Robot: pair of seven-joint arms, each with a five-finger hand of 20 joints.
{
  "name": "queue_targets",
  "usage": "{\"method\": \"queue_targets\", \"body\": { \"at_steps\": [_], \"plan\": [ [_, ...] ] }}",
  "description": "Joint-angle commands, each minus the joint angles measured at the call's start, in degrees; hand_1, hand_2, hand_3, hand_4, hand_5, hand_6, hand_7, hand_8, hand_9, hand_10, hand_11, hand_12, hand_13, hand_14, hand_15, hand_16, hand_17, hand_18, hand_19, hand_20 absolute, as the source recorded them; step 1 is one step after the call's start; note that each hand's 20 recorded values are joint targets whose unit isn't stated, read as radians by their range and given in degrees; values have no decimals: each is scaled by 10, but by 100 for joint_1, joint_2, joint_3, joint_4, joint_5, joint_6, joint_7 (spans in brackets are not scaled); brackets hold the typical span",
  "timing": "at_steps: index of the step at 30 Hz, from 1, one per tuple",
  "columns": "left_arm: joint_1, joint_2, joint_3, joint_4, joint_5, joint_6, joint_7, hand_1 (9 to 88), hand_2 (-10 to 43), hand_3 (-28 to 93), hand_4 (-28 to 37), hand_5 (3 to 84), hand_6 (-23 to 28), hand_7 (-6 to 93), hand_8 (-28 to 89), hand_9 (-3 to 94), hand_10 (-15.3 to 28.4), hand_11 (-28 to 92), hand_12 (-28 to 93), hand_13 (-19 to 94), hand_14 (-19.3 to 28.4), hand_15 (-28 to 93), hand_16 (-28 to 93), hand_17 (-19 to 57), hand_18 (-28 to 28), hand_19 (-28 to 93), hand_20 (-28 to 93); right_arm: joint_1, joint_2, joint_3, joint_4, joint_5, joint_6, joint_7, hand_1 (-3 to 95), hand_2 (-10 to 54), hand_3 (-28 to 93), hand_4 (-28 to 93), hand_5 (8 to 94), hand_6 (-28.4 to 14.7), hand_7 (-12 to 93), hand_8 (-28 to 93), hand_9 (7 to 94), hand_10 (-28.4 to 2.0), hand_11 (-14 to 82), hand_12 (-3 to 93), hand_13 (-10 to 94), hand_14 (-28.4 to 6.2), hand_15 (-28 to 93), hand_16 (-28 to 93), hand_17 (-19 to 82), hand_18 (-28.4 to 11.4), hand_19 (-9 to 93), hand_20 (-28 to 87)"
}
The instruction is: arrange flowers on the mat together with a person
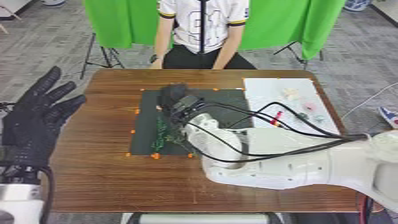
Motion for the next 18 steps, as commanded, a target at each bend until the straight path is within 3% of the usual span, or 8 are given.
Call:
{"method": "queue_targets", "body": {
  "at_steps": [1,12,18],
  "plan": [
    [-509,189,261,165,22,-118,-112,205,66,754,-251,289,38,101,-85,274,140,166,124,204,220,457,-51,-94,200,399,162,738,-931,-1054,245,421,-9,279,548,-95,614,-283,852,52,166,-14,909,-72,197,273,815,-55,457,209,398,-168,766,-52],
    [-672,186,367,215,27,-170,-159,207,66,754,-250,289,39,101,-84,274,139,167,125,204,220,458,-52,-93,201,400,161,882,-1190,-1303,582,514,-241,369,536,-95,614,-283,841,55,169,-18,898,-78,230,259,810,-55,466,206,391,-170,759,-42],
    [-639,202,384,220,6,-173,-113,208,66,755,-248,289,39,101,-84,274,139,167,125,204,220,459,-52,-93,202,401,160,927,-1257,-1388,634,464,-373,523,513,-95,594,-283,813,46,169,-26,881,-86,277,207,802,-58,475,202,385,-173,756,-27]
  ]
}}
